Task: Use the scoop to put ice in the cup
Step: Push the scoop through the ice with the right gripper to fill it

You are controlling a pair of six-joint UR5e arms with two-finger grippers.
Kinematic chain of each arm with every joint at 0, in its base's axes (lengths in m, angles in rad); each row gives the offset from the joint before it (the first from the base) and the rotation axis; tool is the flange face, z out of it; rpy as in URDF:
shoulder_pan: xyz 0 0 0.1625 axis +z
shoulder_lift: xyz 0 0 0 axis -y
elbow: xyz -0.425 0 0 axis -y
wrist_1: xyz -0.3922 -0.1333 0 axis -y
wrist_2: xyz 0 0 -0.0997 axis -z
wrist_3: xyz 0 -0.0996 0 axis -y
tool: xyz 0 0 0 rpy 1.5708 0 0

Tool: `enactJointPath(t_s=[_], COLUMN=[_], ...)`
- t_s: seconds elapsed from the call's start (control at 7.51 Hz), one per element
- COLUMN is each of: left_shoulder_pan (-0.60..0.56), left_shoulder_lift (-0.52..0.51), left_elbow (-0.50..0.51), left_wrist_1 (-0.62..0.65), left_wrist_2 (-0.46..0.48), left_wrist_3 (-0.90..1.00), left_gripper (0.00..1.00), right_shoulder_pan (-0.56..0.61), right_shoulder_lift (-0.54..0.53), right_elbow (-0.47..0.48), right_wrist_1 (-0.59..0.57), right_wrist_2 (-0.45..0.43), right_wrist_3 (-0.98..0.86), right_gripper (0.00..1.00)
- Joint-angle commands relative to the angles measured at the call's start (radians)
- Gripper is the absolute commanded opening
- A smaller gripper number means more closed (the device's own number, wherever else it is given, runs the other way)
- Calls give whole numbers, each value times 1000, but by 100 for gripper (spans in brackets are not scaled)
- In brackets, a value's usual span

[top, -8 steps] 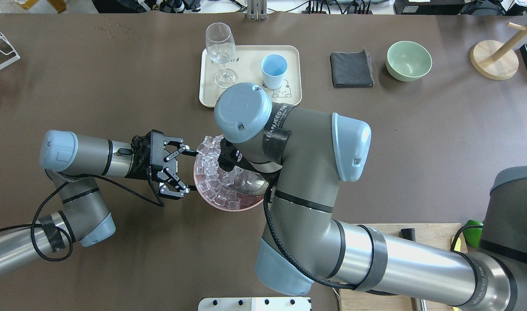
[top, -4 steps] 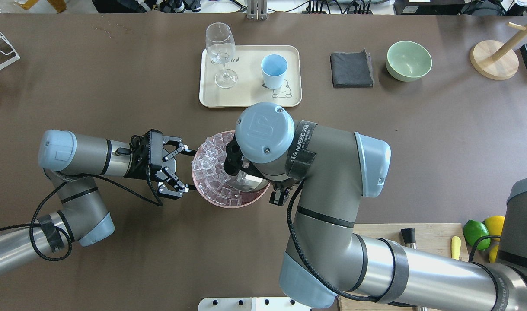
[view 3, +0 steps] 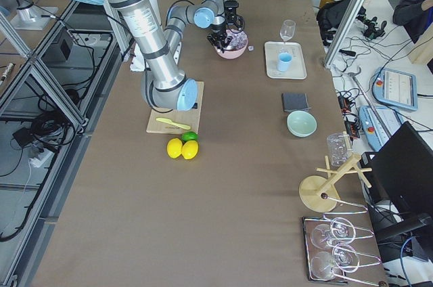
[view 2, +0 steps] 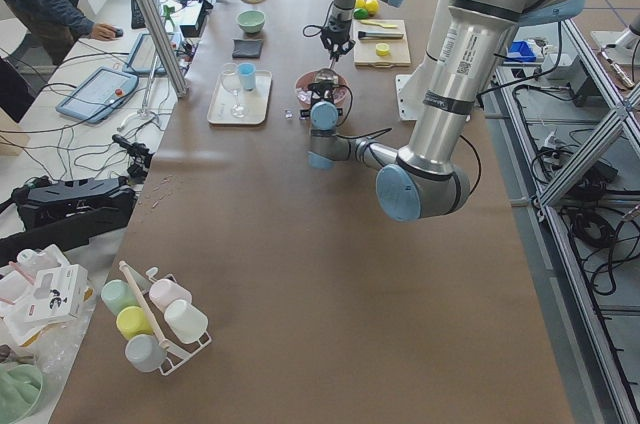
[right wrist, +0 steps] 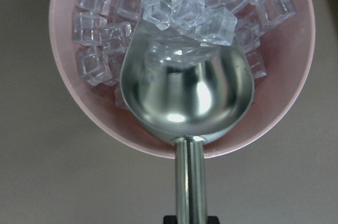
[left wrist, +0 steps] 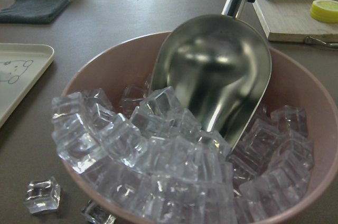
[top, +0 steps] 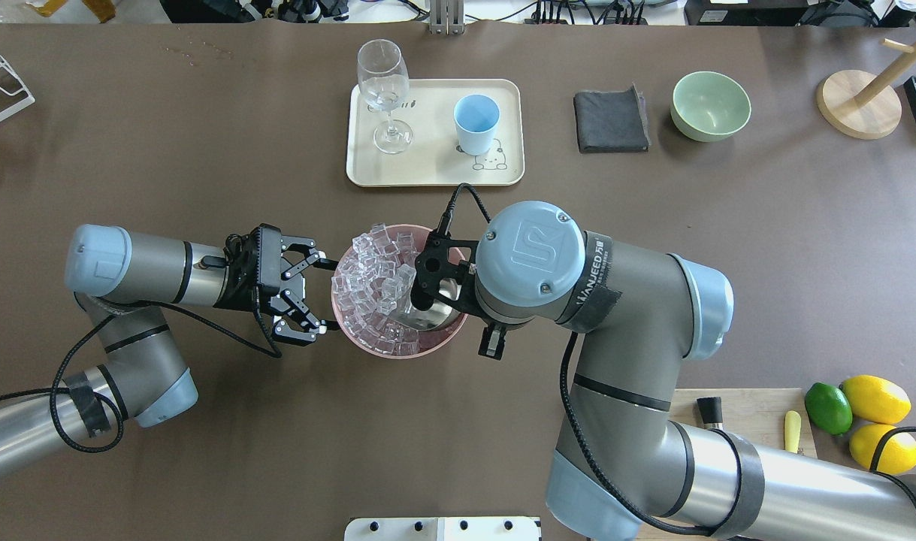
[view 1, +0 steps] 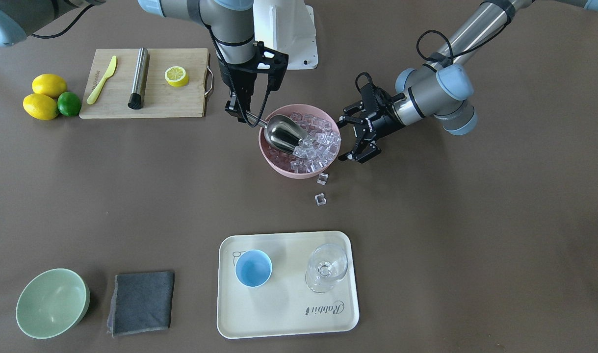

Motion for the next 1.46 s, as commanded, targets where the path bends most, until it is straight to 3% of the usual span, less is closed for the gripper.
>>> enactJointPath(t_s=[0.0,0.53,1.06,1.33], left_shoulder_pan=[-24,-28,-44,-48], left_shoulder_lift=[11,13,13,13], left_elbow=[-3,-2,-2,-2], left_wrist_1=[0,5,6,6], left_wrist_2=[-41,-42,-64,-68], left_wrist_3=[0,0,0,-2], left_gripper=[98,98,98,98], right_shoulder_pan=[-6,-16,-16,-16], right_shoulder_lift=[-87,-140,-168,-202], right_elbow=[21,35,90,84], right_wrist_1=[224,331,351,444], right_wrist_2=[4,-1,4,6], right_wrist_3=[21,6,-9,-9], right_gripper=[0,0,0,0])
